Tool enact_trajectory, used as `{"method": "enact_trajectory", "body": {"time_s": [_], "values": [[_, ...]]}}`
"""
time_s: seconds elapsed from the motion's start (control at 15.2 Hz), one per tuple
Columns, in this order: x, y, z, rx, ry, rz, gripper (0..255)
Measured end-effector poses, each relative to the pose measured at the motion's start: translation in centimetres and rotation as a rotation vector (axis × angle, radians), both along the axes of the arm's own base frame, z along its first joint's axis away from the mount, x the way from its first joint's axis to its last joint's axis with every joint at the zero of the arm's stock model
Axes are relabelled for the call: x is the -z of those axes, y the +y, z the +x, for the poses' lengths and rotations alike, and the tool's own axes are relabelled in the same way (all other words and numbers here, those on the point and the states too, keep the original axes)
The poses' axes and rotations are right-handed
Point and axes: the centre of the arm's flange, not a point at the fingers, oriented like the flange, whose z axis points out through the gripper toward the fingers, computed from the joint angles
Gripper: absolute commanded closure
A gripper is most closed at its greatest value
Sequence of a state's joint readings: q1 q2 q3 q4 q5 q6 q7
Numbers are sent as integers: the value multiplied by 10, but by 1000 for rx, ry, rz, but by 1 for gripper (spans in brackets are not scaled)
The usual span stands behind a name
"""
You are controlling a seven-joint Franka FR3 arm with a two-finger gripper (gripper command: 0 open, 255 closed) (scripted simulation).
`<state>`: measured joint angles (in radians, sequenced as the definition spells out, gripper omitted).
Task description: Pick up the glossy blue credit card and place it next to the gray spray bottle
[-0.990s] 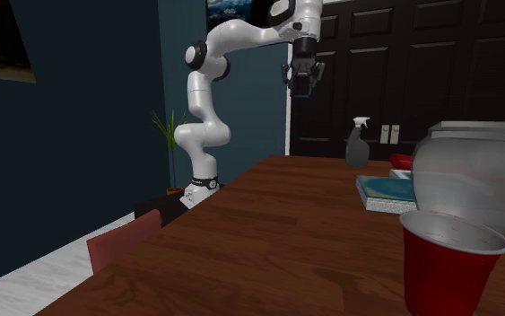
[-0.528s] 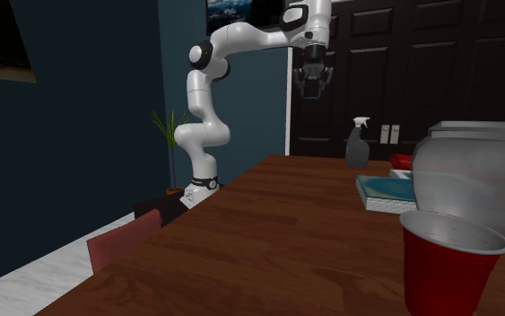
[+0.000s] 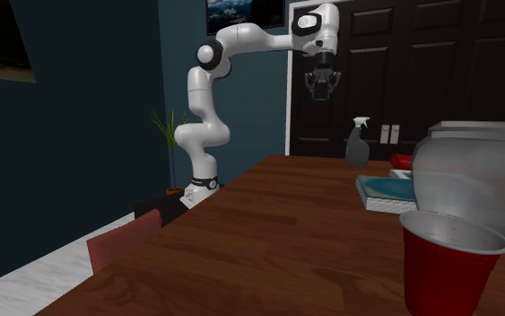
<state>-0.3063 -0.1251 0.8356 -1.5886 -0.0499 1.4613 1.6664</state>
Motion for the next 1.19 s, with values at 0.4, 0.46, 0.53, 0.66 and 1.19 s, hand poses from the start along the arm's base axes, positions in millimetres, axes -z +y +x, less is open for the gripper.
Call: {"method": "enact_trajectory", "body": {"time_s": [0.4,0.46,0.53,0.66,1.19], "values": [[0,80,-12,-4,1,1,255],[2,92,-15,-3,1,0,255],[-1,106,-19,-4,1,2,255],[-3,131,-22,-2,0,2,255],[8,201,-33,1,0,1,255]]}}
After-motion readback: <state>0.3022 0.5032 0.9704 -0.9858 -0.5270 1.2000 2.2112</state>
